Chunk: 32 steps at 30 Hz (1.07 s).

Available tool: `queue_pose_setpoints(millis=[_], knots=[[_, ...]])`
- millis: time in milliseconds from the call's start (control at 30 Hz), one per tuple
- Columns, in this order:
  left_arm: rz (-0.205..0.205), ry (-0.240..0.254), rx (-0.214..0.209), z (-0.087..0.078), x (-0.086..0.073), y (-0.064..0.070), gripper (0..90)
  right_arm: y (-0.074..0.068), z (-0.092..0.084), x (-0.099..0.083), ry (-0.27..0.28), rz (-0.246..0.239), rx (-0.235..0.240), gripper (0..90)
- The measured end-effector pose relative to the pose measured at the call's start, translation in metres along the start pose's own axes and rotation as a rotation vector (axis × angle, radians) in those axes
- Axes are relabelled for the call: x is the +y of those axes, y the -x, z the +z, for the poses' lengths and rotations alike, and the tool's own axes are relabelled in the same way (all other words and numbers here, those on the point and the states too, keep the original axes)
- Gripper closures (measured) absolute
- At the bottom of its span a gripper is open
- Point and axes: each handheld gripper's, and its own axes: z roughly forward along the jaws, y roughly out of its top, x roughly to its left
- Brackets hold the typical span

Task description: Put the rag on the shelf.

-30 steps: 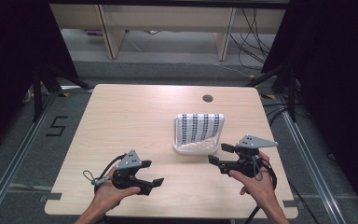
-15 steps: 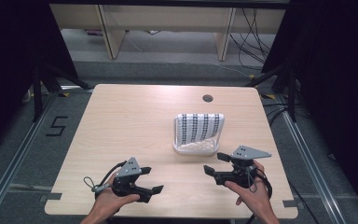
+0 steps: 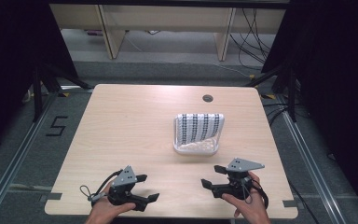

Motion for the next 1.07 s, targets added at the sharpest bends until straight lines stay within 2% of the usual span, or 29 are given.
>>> queue_pose_setpoints(millis=[33,67,100,133,200,233,267,300,333,367,433,467,500,533,567,600,633,667,700,733,833,933,1033,1067], knots=[[0.009,0.006,0.005,0.001,-0.001,0.001,17.6,0.002,0.001,-0.001,0.003,-0.025,0.007,23.8],[0.020,-0.003,0.005,0.001,-0.002,0.001,17.6,-0.002,0.000,-0.003,-0.016,0.017,-0.001,22.2],[0.016,-0.009,0.010,0.001,-0.004,0.002,17.6,-0.002,0.001,-0.005,-0.014,0.002,-0.002,20.1],[0.015,-0.004,-0.004,0.002,-0.006,0.002,17.6,0.000,0.001,-0.006,-0.021,-0.020,-0.010,17.9],[0.018,-0.020,0.007,0.001,-0.008,0.003,17.6,-0.001,0.001,-0.008,-0.032,-0.021,-0.019,16.5],[0.023,-0.025,0.013,0.003,-0.012,0.005,17.6,-0.001,0.003,-0.012,-0.042,-0.060,-0.002,16.6],[0.046,-0.032,0.029,0.003,-0.014,0.007,17.6,-0.004,0.003,-0.015,-0.045,-0.030,-0.013,16.6],[0.046,-0.032,0.029,0.003,-0.014,0.007,17.6,-0.004,0.003,-0.015,-0.045,-0.030,-0.013,16.6],[0.080,-0.063,0.046,0.002,-0.015,0.006,17.6,-0.003,0.002,-0.016,-0.055,-0.057,-0.021,16.6],[0.074,-0.063,0.038,0.004,-0.017,0.008,17.6,-0.004,0.003,-0.019,-0.059,-0.067,-0.034,16.6],[0.085,-0.067,0.049,0.008,-0.018,0.011,17.6,-0.005,0.004,-0.021,-0.079,-0.075,-0.043,16.6],[0.121,-0.098,0.053,0.007,-0.017,0.010,17.6,-0.006,0.006,-0.023,-0.080,-0.078,-0.034,16.7],[0.104,-0.077,0.045,0.009,-0.017,0.012,17.6,-0.006,0.007,-0.024,-0.094,-0.084,-0.043,16.8],[0.116,-0.090,0.054,0.009,-0.017,0.012,17.7,-0.008,0.008,-0.026,-0.101,-0.068,-0.033,16.9],[0.122,-0.103,0.058,0.010,-0.017,0.012,17.7,-0.008,0.009,-0.026,-0.101,-0.092,-0.042,16.9],[0.089,-0.082,0.049,0.012,-0.018,0.014,17.7,-0.008,0.010,-0.026,-0.105,-0.094,-0.033,16.9],[0.117,-0.095,0.056,0.011,-0.018,0.012,17.7,-0.009,0.010,-0.026,-0.110,-0.089,-0.033,17.0],[0.089,-0.097,0.041,0.012,-0.018,0.013,17.7,-0.008,0.010,-0.026,-0.110,-0.104,-0.032,17.1],[0.093,-0.100,0.042,0.012,-0.018,0.013,17.7,-0.008,0.011,-0.027,-0.110,-0.106,-0.035,17.2],[0.113,-0.098,0.055,0.011,-0.018,0.012,17.7,-0.009,0.011,-0.027,-0.116,-0.091,-0.040,17.2],[0.116,-0.104,0.055,0.010,-0.018,0.009,17.7,-0.005,0.012,-0.028,-0.110,-0.105,-0.044,17.2],[0.101,-0.085,0.062,0.012,-0.019,0.005,17.7,-0.002,0.012,-0.029,-0.109,-0.090,-0.027,17.2],[0.105,-0.110,0.087,0.010,-0.019,-0.005,17.7,0.000,0.012,-0.029,-0.114,-0.087,-0.048,17.2],[0.083,-0.097,0.089,0.010,-0.019,-0.007,17.7,0.000,0.012,-0.029,-0.118,-0.084,-0.043,17.2]])
